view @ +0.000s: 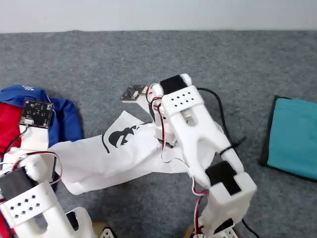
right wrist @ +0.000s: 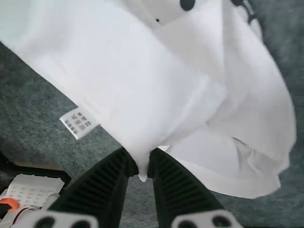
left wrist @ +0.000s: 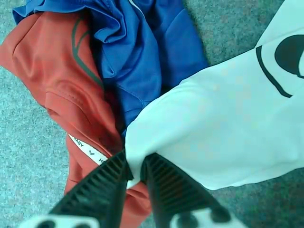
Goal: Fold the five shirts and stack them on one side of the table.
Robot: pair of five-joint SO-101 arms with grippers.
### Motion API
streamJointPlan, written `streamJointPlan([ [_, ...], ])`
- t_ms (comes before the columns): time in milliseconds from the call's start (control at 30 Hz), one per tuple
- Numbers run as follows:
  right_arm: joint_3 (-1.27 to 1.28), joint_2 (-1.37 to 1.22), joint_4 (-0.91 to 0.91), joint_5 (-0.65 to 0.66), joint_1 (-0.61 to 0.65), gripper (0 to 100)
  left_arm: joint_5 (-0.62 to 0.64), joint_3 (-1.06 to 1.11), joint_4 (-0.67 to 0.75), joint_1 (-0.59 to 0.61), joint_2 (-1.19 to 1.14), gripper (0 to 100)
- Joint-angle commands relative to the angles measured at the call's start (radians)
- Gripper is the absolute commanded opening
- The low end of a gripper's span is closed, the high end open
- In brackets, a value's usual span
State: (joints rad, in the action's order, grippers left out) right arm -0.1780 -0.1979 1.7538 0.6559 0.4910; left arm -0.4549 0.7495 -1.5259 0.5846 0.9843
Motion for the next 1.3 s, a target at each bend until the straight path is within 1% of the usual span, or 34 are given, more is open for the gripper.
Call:
streamJointPlan([
  [0, -0.054, 0.162, 0.041, 0.011, -0.013, 0.9, 0.052, -0.093, 0.014, -0.005, 0.009, 1],
  [133, -0.055, 0.337, 0.038, 0.006, -0.062, 0.9, 0.169, -0.242, 0.014, -0.025, 0.003, 1],
  [233, -0.063, 0.475, 0.036, 0.009, -0.131, 0.9, 0.215, -0.358, 0.015, -0.098, 0.002, 1],
  [333, -0.115, 0.579, 0.033, 0.034, -0.220, 0.9, 0.252, -0.460, 0.037, -0.201, 0.002, 1],
  [467, -0.219, 0.662, 0.031, 0.127, -0.328, 0.9, 0.253, -0.587, 0.166, -0.293, 0.002, 1],
  [600, -0.351, 0.688, -0.031, 0.163, -0.410, 0.9, 0.247, -0.688, 0.361, -0.324, -0.002, 1],
  [633, -0.388, 0.688, -0.059, 0.164, -0.432, 0.9, 0.232, -0.693, 0.414, -0.333, -0.003, 1],
  [667, -0.425, 0.684, -0.084, 0.164, -0.452, 0.9, 0.189, -0.693, 0.459, -0.339, -0.003, 1],
  [800, -0.519, 0.680, -0.197, 0.166, -0.495, 1.0, -0.106, -0.696, 0.588, -0.341, -0.026, 1],
  [867, -0.548, 0.685, -0.237, 0.166, -0.499, 1.0, -0.186, -0.708, 0.655, -0.338, -0.044, 1],
  [967, -0.585, 0.688, -0.266, 0.164, -0.499, 1.0, -0.201, -0.757, 0.707, -0.338, -0.074, 1],
  [1167, -0.695, 0.688, -0.266, 0.166, -0.501, 1.0, -0.203, -0.811, 0.701, -0.338, -0.100, 1],
  [1267, -0.744, 0.688, -0.259, 0.169, -0.501, 1.0, -0.233, -0.814, 0.637, -0.338, -0.071, 1],
])
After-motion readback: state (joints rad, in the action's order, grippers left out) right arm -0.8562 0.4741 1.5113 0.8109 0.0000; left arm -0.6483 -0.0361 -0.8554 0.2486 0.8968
